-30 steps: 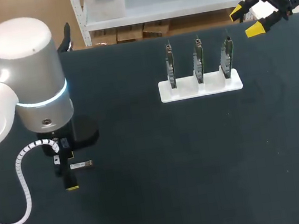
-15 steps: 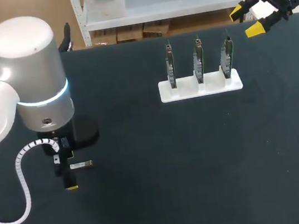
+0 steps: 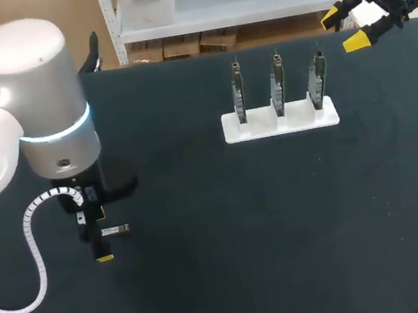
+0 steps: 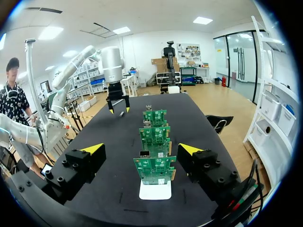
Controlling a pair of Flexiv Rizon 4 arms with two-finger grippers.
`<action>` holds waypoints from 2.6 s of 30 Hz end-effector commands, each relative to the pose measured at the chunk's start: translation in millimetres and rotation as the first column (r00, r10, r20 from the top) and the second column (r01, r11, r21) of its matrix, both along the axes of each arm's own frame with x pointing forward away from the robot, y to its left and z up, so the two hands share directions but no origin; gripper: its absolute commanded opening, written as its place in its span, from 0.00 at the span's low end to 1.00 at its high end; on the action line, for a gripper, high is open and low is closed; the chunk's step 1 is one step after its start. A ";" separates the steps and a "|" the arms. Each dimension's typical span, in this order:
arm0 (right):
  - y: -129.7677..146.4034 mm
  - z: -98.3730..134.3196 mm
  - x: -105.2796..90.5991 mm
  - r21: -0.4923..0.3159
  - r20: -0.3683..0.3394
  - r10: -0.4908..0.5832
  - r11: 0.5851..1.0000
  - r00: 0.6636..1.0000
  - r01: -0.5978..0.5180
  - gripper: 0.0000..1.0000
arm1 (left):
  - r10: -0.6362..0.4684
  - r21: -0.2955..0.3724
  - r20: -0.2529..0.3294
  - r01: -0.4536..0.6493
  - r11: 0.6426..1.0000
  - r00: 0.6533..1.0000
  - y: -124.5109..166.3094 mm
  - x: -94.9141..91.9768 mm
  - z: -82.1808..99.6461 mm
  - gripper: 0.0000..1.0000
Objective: Pick up the optical module with the left hand, and insert it into the network port with the right hand.
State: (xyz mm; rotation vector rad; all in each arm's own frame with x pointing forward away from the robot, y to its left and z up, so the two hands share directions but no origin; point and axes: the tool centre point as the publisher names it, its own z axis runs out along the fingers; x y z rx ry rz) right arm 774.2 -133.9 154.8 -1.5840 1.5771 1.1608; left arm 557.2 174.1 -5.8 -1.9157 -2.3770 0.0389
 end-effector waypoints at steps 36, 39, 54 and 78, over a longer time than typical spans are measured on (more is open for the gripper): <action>0.3 0.1 1.0 0.000 -0.001 0.002 1.000 1.000 -0.002 1.00 | -0.087 0.007 -0.007 0.087 0.996 0.996 -3.9 -0.1 -10.0 1.00; 0.3 0.1 1.0 0.000 -0.001 0.002 1.000 1.000 -0.002 1.00 | -0.091 0.013 -0.010 0.091 0.996 0.996 -6.3 -0.8 -11.6 0.49; 0.3 0.1 1.0 0.000 -0.001 0.002 1.000 1.000 -0.002 1.00 | -0.054 0.003 -0.020 0.054 0.999 0.998 -5.0 -4.3 -14.2 0.00; 0.3 0.1 1.0 0.000 -0.001 0.002 1.000 1.000 -0.002 1.00 | 0.037 -0.480 0.020 -0.023 0.877 0.999 -47.7 25.0 87.6 0.00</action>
